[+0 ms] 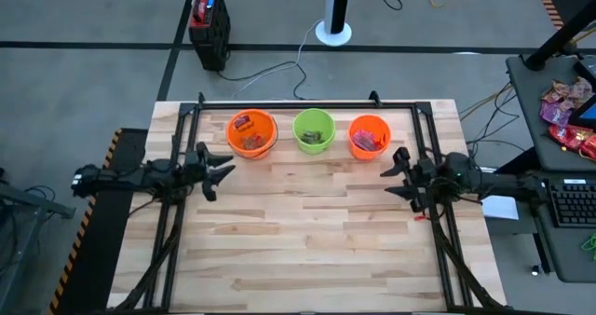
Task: Sort candy by brand, put in halloween buckets
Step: Return to Home Position
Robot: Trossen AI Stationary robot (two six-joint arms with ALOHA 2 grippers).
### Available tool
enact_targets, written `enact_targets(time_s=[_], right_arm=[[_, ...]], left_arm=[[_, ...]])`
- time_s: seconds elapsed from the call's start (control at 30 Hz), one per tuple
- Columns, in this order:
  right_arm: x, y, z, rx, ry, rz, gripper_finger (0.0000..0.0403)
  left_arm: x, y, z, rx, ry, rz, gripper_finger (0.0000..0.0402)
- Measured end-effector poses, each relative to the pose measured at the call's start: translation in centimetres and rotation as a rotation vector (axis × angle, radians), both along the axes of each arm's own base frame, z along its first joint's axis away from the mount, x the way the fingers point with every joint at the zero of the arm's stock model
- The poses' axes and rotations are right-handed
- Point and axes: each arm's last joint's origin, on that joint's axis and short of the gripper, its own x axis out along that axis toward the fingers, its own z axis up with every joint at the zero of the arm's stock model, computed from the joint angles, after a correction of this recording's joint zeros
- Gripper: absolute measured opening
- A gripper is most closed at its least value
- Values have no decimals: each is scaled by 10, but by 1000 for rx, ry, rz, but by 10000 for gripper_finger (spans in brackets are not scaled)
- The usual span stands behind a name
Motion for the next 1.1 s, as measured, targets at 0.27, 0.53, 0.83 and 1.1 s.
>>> enact_targets(time_s=[0.27,0.53,0.83,1.1], right_arm=[[1,0,-1,-89,-1,-12,201],[2,0,-2,-3,22,1,201],[2,0,-2,8,26,4,201],[2,0,-2,7,26,3,201]], left_arm=[[3,0,-4,105,77,0,141],[5,0,-6,107,103,-1,141],[5,0,-7,108,109,-1,141],[5,0,-7,108,110,-1,141]])
